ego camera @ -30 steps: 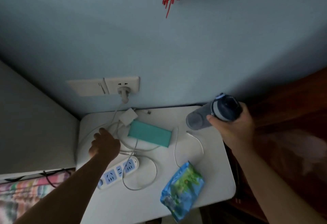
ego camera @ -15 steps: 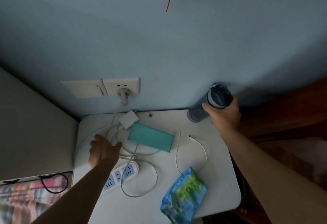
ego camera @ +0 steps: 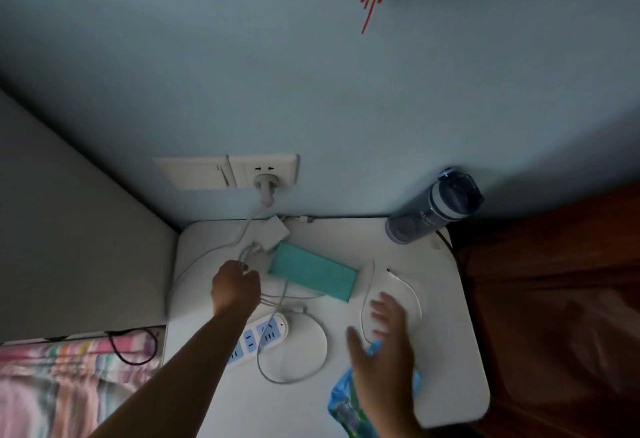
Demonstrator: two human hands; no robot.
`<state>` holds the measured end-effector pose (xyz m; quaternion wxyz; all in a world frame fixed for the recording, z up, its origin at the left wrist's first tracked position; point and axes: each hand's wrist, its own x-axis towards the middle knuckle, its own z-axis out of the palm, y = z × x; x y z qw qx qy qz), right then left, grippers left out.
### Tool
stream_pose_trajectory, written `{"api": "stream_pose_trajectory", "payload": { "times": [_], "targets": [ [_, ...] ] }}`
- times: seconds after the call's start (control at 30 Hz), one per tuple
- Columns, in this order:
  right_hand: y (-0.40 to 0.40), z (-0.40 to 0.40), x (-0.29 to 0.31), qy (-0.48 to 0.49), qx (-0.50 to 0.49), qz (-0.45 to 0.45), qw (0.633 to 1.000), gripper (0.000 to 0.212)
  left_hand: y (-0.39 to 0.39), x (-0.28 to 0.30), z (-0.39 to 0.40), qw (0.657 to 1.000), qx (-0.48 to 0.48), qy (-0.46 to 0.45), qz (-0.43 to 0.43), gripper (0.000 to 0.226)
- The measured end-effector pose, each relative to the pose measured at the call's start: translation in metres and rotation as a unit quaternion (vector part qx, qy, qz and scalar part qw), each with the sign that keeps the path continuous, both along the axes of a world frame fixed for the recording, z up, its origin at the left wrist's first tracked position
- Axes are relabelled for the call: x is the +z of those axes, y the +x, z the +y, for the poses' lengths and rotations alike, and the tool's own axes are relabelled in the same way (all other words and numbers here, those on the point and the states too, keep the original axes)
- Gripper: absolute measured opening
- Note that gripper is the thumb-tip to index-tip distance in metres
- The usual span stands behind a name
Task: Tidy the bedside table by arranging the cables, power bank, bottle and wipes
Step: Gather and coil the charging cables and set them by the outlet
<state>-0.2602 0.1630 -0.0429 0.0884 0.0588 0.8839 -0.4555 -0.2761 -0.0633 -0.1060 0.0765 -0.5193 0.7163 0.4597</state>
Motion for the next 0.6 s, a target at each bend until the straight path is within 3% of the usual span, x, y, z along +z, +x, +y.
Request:
{"api": "stream_pose_trajectory", "payload": {
  "times": [0.07,0.2,0.3,0.6],
  "targets": [
    [0.007,-0.021,-0.007,0.068,0.126,0.002,0.99,0.06,0.003,0.004,0.003,0.999,0.017,0.019,0.034,0.018],
    [-0.022,-0.059,-0.023,0.2,0.301,0.003,0.933,0.078,0.014,0.015,0.005,0.991,0.069,0.069,0.092,0.012],
    [-0.051,-0.072,-0.032,0.265,0.343,-0.008,0.901,0.088,0.025,0.019,0.004,0.987,0.089,0.086,0.106,0.018],
    [-0.075,-0.071,-0.044,0.358,0.424,0.008,0.832,0.077,0.053,0.026,0.009,0.975,0.155,0.13,0.091,0.02]
  ]
}}
